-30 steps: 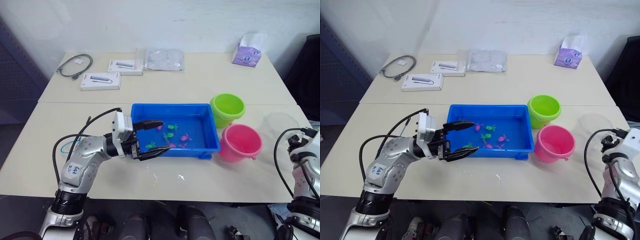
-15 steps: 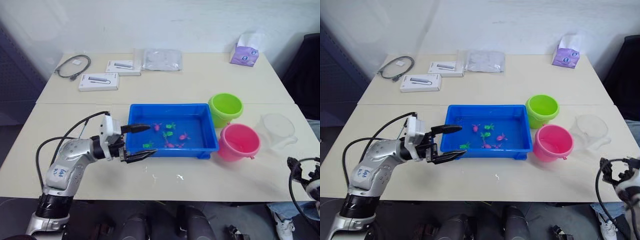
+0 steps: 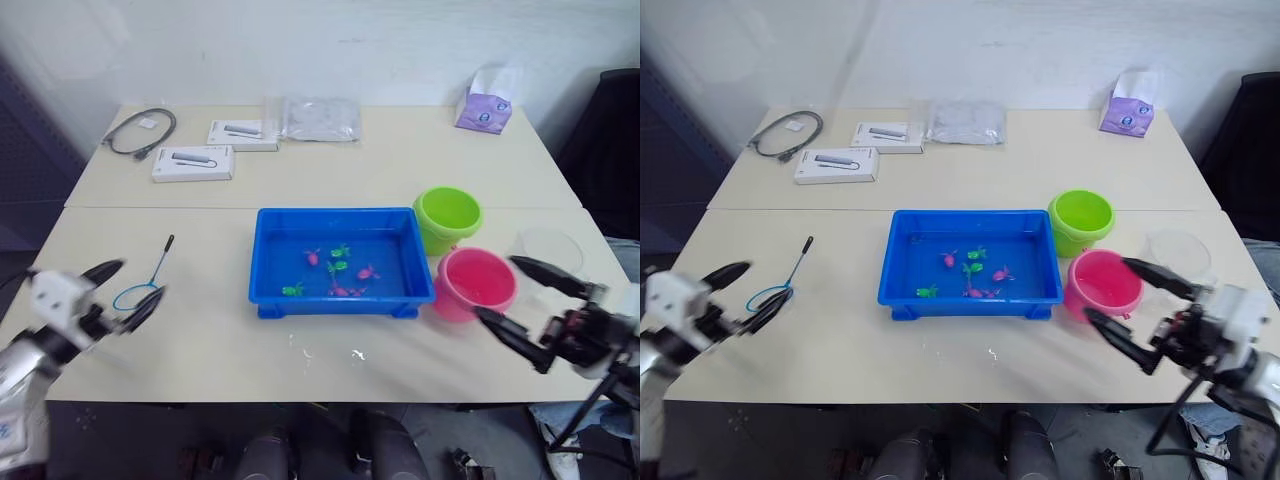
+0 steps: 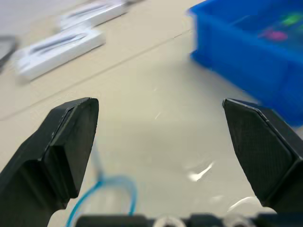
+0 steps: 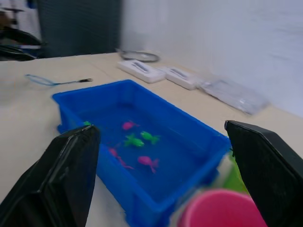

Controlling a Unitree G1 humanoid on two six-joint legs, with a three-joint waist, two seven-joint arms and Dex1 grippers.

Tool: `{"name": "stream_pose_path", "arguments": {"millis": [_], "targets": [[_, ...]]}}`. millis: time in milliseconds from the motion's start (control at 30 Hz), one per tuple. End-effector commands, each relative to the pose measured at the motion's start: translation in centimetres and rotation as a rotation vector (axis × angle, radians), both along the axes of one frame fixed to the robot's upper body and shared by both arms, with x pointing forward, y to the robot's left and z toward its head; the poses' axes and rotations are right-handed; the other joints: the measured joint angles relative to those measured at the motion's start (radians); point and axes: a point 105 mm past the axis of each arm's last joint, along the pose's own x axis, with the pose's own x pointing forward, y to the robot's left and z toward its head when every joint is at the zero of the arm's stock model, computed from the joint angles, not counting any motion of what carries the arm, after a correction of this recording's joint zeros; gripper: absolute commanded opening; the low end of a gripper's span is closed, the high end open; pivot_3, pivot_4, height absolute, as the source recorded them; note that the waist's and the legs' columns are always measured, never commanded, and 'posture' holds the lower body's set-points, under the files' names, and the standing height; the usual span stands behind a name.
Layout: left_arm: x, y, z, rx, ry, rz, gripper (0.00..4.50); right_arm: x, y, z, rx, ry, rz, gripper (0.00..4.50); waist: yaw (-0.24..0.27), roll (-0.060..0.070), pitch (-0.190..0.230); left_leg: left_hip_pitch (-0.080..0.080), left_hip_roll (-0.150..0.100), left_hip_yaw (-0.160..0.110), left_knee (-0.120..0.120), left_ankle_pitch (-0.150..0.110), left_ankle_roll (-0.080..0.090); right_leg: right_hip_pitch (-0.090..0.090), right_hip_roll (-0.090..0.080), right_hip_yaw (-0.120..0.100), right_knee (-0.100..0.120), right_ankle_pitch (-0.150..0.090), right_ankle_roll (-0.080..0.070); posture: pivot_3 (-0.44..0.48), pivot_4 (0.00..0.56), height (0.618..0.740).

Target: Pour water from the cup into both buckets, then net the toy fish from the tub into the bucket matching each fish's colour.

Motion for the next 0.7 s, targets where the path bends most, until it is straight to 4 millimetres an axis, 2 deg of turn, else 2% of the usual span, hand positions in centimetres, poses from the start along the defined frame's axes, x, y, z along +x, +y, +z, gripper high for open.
{"name": "stream_pose_path", "arguments": {"millis": [33, 167, 300, 400, 567, 700], "targets": [[-3.4, 3.7, -1.0, 0.033, 0.021, 0.226, 4.5, -0.3, 2.0, -0.1, -0.036, -0.071, 0.115, 4.45, 0.002, 0.0, 0.0, 0.0, 0.0, 0.0, 0.0, 0.0, 0.0, 0.0, 0.0, -0.001, -0.001, 0.0, 0.0, 0.0, 0.15, 0.74], [-7.0, 5.8, -3.0, -0.026, 0.096, 0.422, 4.5, -0.1, 3.8, -0.4, -0.024, -0.083, 0.198, 4.45, 0.014, -0.003, -0.001, -0.001, 0.0, 0.0, 0.0, -0.002, 0.001, 0.0, 0.0, -0.002, -0.003, 0.0, 0.0, 0.0, 0.15, 0.74], [-7.7, 6.0, -3.2, -0.06, 0.113, 0.479, 4.5, -0.1, 4.5, -0.8, -0.036, -0.071, 0.248, 4.45, 0.028, -0.006, -0.002, -0.001, 0.0, 0.0, 0.0, -0.007, 0.003, 0.0, -0.002, -0.001, -0.003, 0.0, 0.0, 0.0, 0.15, 0.74], [-5.6, 5.2, -2.2, -0.097, 0.113, 0.446, 4.5, 0.1, 4.5, -1.0, -0.038, -0.063, 0.257, 4.45, 0.031, -0.007, -0.003, -0.001, 0.0, -0.001, 0.0, -0.009, 0.0, 0.0, -0.002, -0.002, -0.002, -0.001, -0.001, 0.0, 0.15, 0.74], [0.3, 3.3, 0.1, -0.131, 0.178, 0.361, 4.5, 0.5, 5.1, -1.3, -0.035, -0.047, 0.269, 4.45, 0.027, -0.008, -0.004, 0.0, 0.0, -0.002, 0.001, -0.005, -0.004, 0.0, -0.002, -0.003, 0.002, -0.001, -0.002, 0.0, 0.15, 0.74], [4.2, 2.3, 0.3, -0.104, 0.301, 0.334, 4.5, 0.7, 5.9, -1.6, -0.034, -0.046, 0.265, 4.45, 0.019, -0.008, -0.004, 0.0, 0.0, -0.001, 0.0, -0.003, -0.002, 0.0, -0.001, -0.003, 0.003, -0.001, -0.002, 0.0, 0.15, 0.74]]}}
